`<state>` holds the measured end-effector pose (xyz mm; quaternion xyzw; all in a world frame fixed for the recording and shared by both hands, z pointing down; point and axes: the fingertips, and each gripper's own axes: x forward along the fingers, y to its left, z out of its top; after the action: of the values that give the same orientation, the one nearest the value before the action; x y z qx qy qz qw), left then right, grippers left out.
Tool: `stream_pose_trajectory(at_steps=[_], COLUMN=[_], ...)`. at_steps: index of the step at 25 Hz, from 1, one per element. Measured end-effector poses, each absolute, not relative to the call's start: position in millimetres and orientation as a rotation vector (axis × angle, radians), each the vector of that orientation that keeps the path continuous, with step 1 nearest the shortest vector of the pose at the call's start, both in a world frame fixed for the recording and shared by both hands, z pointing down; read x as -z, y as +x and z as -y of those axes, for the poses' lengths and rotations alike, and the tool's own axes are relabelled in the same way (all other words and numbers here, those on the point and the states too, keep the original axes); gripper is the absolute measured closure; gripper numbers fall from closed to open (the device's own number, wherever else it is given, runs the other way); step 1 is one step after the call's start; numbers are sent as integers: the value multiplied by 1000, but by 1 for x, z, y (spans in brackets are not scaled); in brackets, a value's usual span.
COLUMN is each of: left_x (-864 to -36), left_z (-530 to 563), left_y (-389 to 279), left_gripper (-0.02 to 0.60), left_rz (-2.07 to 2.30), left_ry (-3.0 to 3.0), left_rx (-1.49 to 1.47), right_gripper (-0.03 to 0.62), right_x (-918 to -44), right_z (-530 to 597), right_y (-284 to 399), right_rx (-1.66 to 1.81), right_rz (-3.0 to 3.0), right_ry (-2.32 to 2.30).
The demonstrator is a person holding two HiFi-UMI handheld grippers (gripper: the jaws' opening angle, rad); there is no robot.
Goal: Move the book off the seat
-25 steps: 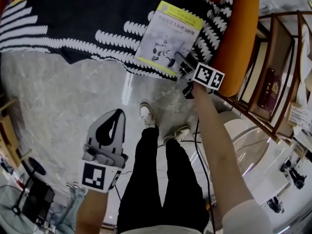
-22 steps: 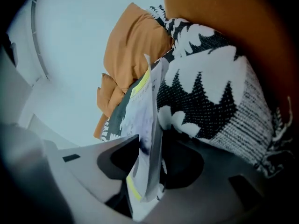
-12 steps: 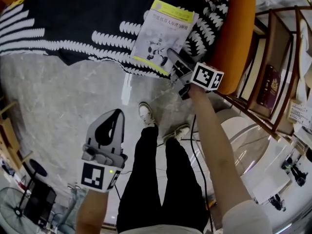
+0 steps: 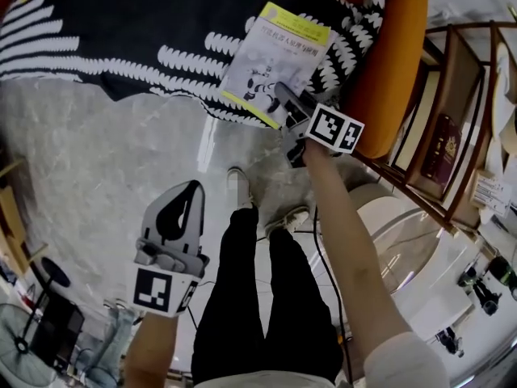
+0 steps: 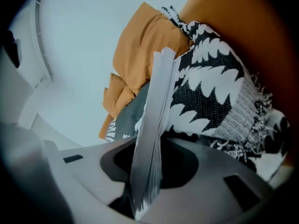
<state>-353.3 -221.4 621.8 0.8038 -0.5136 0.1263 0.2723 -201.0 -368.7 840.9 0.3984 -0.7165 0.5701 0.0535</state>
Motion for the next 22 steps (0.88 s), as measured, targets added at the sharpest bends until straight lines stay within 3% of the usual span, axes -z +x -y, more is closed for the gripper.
stream_pose_trajectory(at_steps=[10, 22], left_x=[-606, -588], left_z=[221, 206], left_y=[-357, -330], left_gripper=[565, 565], left_rz=[1414, 1392], left_ry=[2144, 2159], left_rx=[-301, -275], right_gripper=[491, 491], right_x=[-800, -751], right_z=[333, 304], right_y=[-182, -153], right_rx=[-1639, -1881], right_rz=[2174, 2190], right_ry=[1251, 1322])
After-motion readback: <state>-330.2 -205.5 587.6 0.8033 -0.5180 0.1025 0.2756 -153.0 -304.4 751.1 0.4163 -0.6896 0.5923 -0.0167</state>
